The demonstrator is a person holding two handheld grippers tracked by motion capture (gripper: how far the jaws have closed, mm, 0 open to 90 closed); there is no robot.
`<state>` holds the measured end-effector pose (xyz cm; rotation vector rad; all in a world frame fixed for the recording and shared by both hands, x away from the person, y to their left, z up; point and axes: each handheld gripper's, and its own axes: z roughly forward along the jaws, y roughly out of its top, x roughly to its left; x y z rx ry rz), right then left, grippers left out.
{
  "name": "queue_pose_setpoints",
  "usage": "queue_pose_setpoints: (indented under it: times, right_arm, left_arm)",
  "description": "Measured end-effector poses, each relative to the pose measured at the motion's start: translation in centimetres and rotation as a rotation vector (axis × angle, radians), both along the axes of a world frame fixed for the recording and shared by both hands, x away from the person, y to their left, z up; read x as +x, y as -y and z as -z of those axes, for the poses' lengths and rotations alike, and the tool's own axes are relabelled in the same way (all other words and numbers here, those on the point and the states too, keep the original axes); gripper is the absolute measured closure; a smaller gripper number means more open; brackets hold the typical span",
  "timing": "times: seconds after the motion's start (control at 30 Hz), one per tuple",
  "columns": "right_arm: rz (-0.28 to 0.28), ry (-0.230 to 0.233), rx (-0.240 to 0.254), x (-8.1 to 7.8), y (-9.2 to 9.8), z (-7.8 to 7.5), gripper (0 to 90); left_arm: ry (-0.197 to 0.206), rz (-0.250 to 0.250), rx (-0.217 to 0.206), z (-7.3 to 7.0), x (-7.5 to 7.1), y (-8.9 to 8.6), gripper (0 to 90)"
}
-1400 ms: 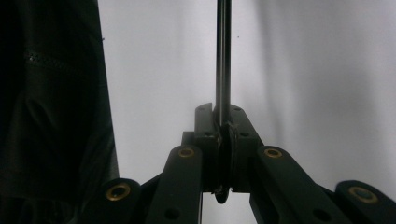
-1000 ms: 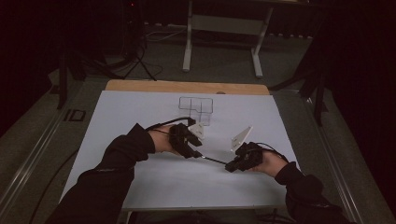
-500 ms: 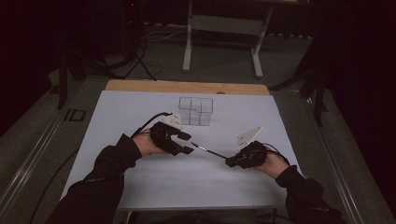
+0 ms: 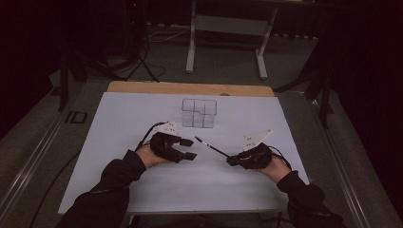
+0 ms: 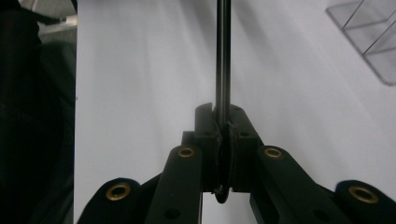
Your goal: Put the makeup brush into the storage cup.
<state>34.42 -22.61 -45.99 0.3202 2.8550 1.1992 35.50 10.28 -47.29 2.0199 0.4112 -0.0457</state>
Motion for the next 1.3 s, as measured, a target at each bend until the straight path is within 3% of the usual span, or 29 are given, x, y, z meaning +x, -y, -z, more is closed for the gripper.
queue_pose_setpoints:
  times: [0.17,0.33,0.37,0.6,0.77,0.97,1.3]
  right_arm:
    - [0.006,0.009,0.04,-0.1,0.1,-0.2,85.0]
    - [0.005,0.034,0.085,-0.3,0.0,-0.3,85.0]
    - [0.003,0.034,0.09,-0.3,0.0,-0.3,85.0]
    - [-0.008,0.055,0.118,-0.5,-0.3,-0.2,85.1]
    - [0.0,0.072,0.136,-0.5,-0.5,-0.3,85.1]
    - [-0.002,0.08,0.146,-0.5,-0.6,-0.2,85.1]
    - [0.0,0.083,0.15,-0.5,-0.8,0.1,85.1]
  left_arm:
    - [0.001,-0.039,-0.084,0.5,0.0,0.2,44.0]
    - [-0.003,-0.024,-0.137,0.4,-0.1,0.6,44.6]
    - [-0.011,-0.02,-0.175,0.2,-0.1,0.9,44.6]
    - [-0.019,-0.021,-0.218,-0.2,-0.2,2.0,44.9]
    - [-0.028,-0.029,-0.293,-0.5,-0.2,2.0,48.6]
    - [-0.024,-0.03,-0.335,-1.0,-0.3,1.9,51.0]
    - [-0.034,-0.007,-0.367,-1.4,-0.4,2.2,70.1]
